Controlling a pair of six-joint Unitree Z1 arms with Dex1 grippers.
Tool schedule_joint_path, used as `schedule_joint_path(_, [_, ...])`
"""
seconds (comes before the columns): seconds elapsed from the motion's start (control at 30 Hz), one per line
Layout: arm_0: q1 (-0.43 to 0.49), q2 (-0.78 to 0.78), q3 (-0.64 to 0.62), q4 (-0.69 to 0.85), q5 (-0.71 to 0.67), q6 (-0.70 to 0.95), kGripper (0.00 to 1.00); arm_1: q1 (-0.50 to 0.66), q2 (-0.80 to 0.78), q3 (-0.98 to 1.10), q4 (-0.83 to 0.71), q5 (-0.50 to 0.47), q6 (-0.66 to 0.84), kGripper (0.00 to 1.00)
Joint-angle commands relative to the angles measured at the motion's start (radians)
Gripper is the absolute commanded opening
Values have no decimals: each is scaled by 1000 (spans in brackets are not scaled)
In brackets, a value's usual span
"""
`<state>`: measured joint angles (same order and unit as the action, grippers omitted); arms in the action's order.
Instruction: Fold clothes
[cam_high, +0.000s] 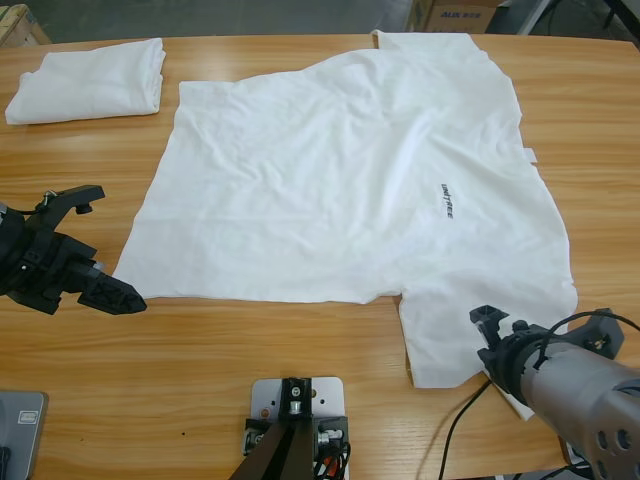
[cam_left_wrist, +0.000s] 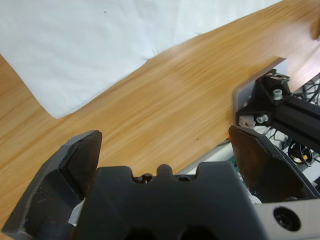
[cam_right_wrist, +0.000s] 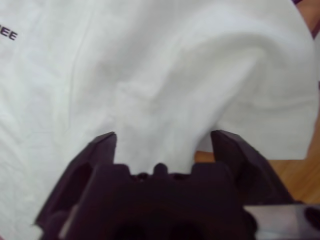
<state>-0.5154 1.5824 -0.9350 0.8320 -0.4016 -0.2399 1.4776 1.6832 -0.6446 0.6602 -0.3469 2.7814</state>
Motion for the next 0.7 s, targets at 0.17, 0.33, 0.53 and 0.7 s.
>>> schedule_joint_path(0.17, [-8,-9,31,-15,-11,-1,1000,-10,13,7,-3,-27,324,0])
schedule_joint_path(0.33, [-8,-8,29,-15,3,-1,983,-28,-43,-49,65,-34,135,0])
schedule_joint_path(0.53, [25,9,38,-13,106,-122,693,-43,-30,-15,56,-35,46,0])
schedule_joint_path(0.7, [69,51,124,-110,34,-379,931,-43,-36,21,19,-32,37,0])
